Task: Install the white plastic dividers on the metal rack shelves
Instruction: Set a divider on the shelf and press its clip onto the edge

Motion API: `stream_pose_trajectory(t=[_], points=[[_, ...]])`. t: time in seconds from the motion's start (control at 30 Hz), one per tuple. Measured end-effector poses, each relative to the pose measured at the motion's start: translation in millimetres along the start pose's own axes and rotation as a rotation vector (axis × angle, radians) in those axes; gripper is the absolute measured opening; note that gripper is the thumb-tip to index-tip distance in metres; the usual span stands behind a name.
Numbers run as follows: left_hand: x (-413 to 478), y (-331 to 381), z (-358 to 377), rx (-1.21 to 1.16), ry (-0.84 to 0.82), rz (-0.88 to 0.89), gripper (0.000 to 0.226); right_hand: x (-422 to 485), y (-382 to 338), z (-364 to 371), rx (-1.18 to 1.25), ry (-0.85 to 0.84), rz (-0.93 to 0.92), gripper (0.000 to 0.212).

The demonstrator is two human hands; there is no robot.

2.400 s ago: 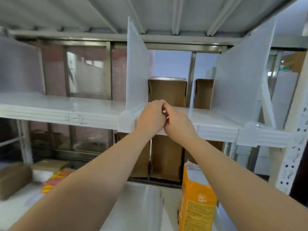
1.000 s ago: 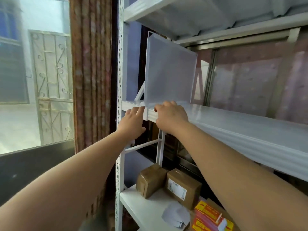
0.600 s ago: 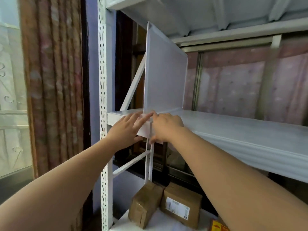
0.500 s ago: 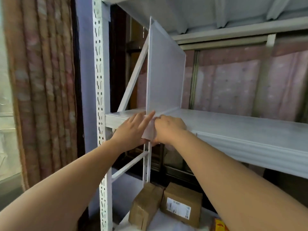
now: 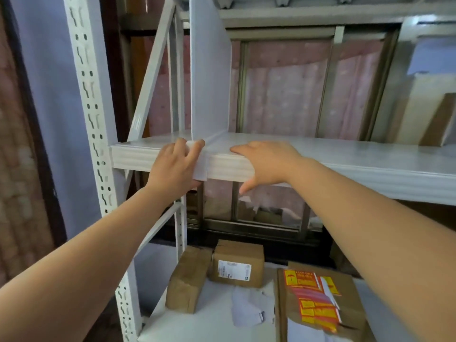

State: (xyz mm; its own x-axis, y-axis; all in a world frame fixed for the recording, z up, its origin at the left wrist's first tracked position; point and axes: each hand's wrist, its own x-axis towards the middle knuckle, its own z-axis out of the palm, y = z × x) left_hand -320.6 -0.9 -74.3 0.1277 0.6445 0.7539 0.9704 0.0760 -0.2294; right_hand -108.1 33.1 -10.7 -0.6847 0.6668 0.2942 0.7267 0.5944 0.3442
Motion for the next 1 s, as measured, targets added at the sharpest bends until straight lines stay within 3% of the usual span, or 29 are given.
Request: stream_pose_trajectory(t=[0.2,0.53,0.7,1.0], points=[[-2,-4,5,0.070,0.044,0.051,0.100,-24,18,20,-0.171,0.182,0.071,0.098],[0,1,1,0.033,0.038,0.039,0.087,-42,22,53,-0.123,0.532,0.167,0.044],[-1,5,-2,0.024,0.020,0.044,0.090,-37,22,57,-0.092,0.595,0.178,0.052],[12,45,-1,0.000,0.083,0.110,0.087,-38,22,57,-0.075,0.553,0.190,0.047]])
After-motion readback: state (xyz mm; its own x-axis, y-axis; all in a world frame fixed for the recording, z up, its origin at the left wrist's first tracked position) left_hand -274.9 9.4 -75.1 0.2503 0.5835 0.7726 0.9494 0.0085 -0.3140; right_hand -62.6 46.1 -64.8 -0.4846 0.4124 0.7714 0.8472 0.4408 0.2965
